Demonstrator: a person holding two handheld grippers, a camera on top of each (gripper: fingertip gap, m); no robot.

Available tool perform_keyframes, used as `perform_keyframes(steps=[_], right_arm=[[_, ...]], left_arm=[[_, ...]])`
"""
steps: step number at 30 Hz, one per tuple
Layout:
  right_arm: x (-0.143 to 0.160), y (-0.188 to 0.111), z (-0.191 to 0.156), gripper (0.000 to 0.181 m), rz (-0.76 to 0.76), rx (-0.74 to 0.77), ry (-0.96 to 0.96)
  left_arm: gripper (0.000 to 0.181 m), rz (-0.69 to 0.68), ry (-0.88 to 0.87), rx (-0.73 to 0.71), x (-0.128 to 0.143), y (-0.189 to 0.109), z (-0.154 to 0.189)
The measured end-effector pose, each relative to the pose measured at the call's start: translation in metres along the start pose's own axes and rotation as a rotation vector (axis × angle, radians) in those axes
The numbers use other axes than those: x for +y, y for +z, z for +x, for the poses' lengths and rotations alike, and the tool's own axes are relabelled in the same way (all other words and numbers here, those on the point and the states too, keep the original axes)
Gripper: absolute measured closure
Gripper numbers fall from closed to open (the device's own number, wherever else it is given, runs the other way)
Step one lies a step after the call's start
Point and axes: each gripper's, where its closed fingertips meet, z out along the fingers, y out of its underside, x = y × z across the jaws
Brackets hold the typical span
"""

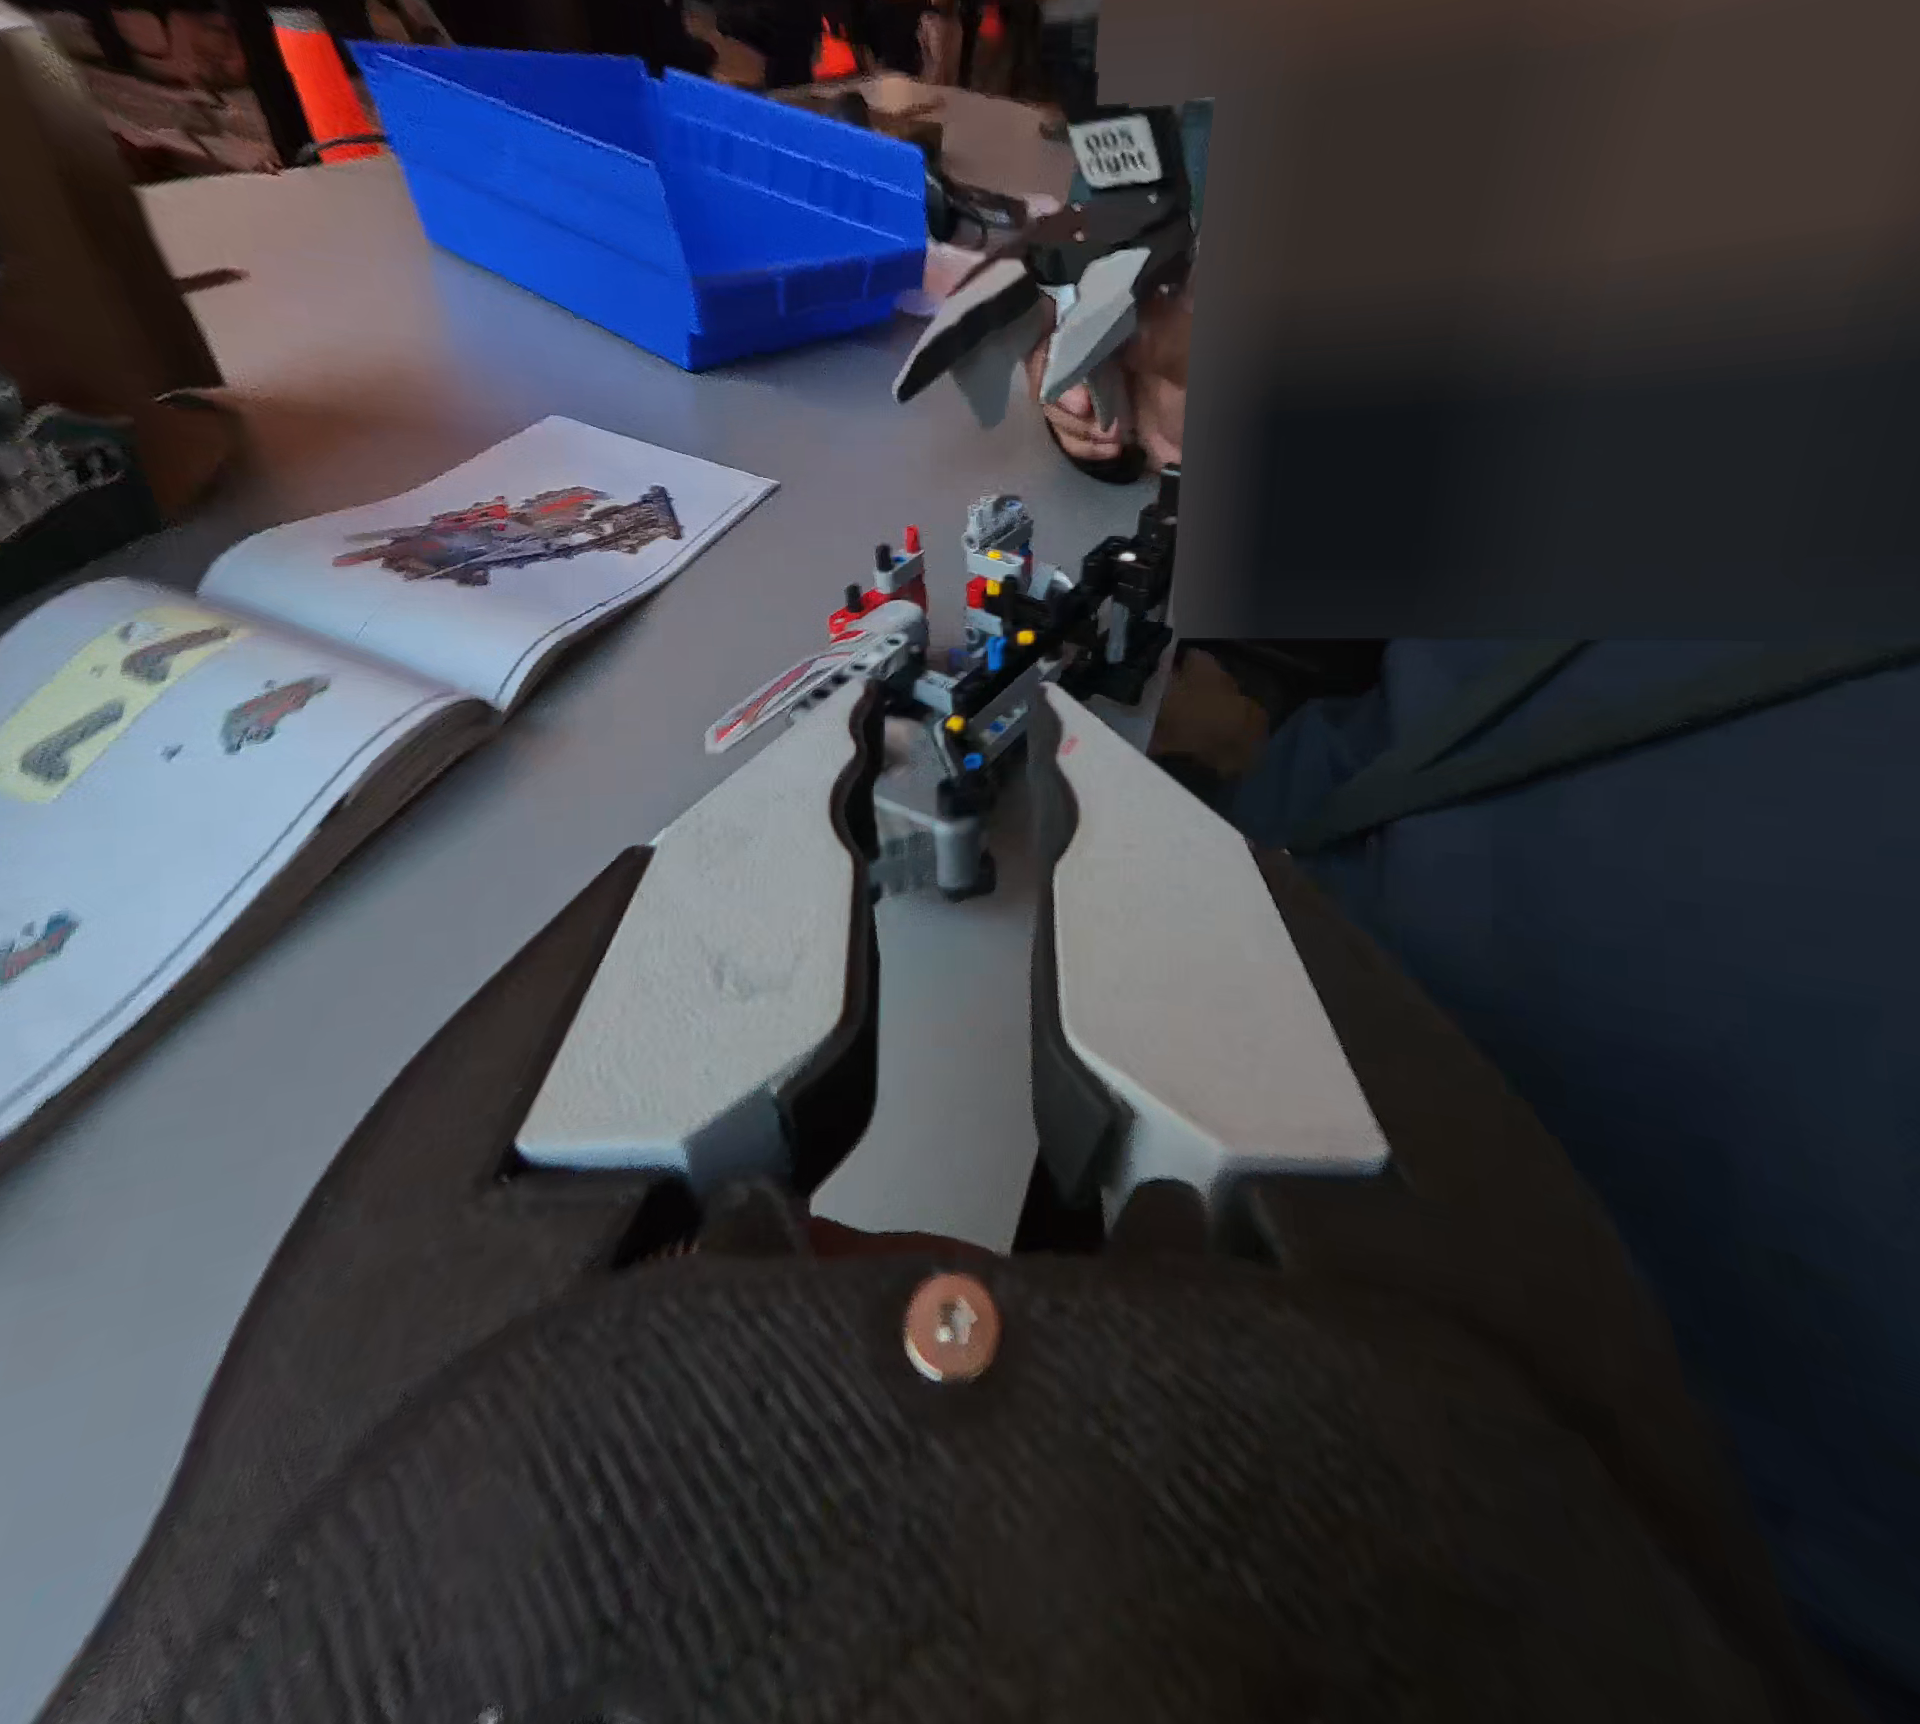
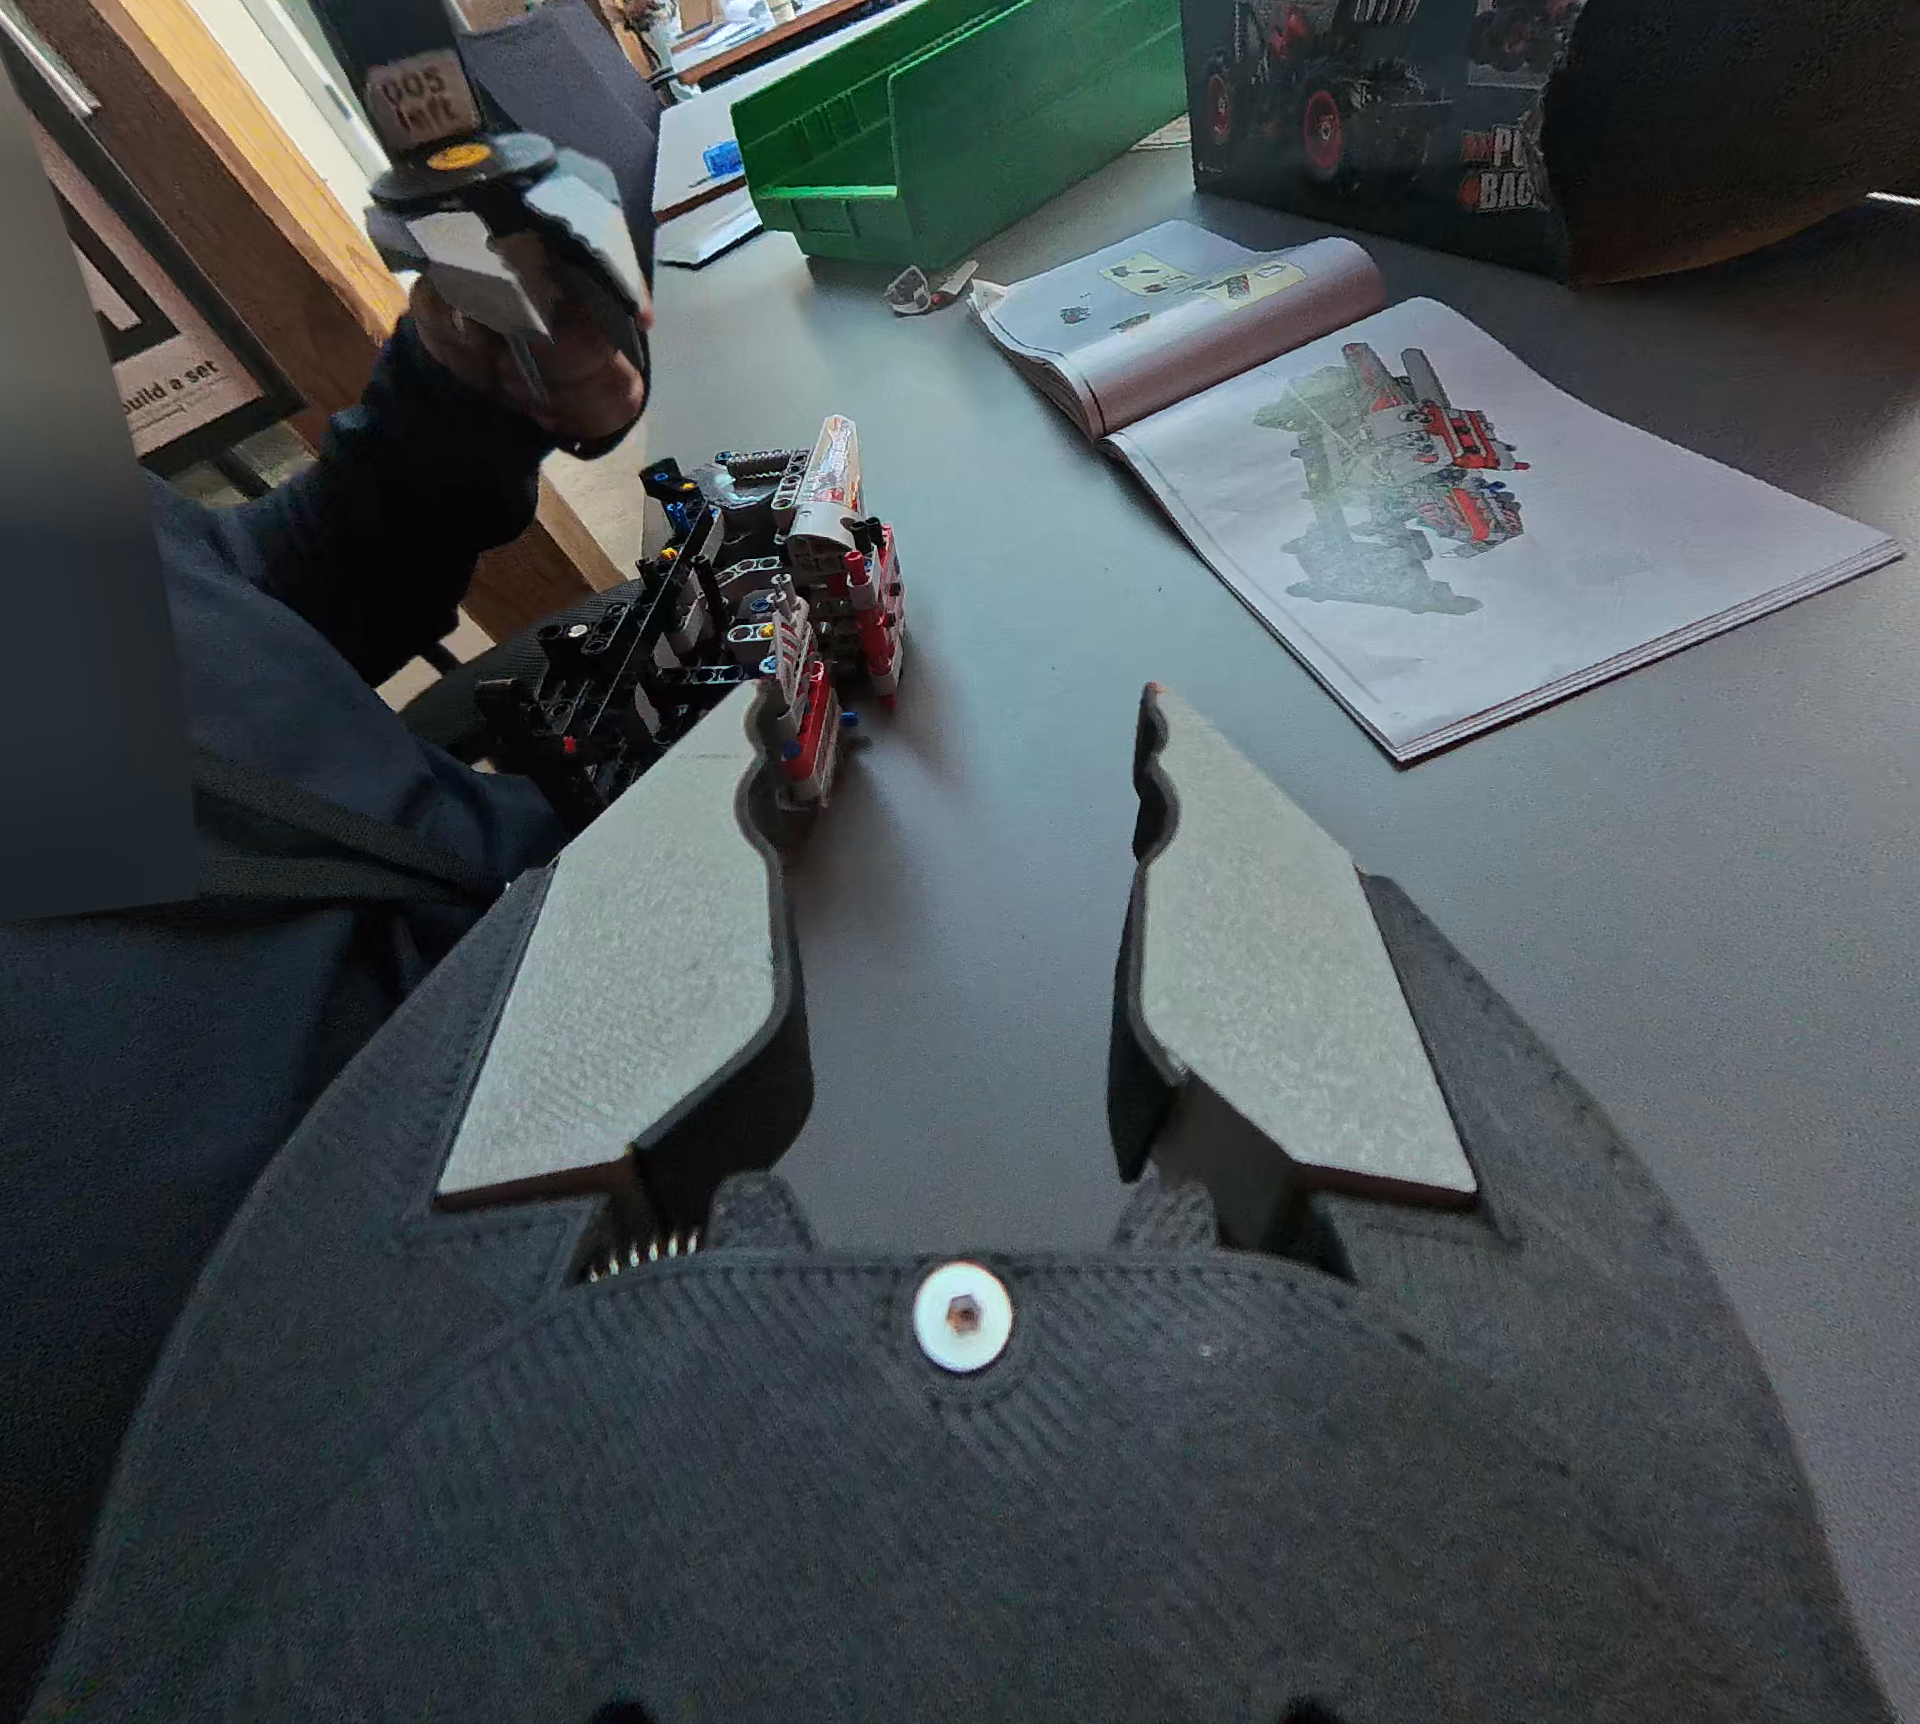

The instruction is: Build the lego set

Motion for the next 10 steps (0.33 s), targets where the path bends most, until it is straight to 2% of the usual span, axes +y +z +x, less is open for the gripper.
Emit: perform_keyframes(steps=[3,6,10], right_arm=[[0.001,0.001,-0.002,0.116,-0.01,-0.023,0.009],[0.003,0.002,-0.005,0.116,-0.025,-0.058,0.025],[0.004,0.003,-0.008,0.117,-0.031,-0.08,0.031]], left_arm=[[0.152,-0.173,0.124,0.023,-0.005,0.032,0.018],[0.149,-0.348,0.238,0.059,0.008,0.06,0.032],[0.152,-0.496,0.367,0.023,0.023,0.08,0.025]])
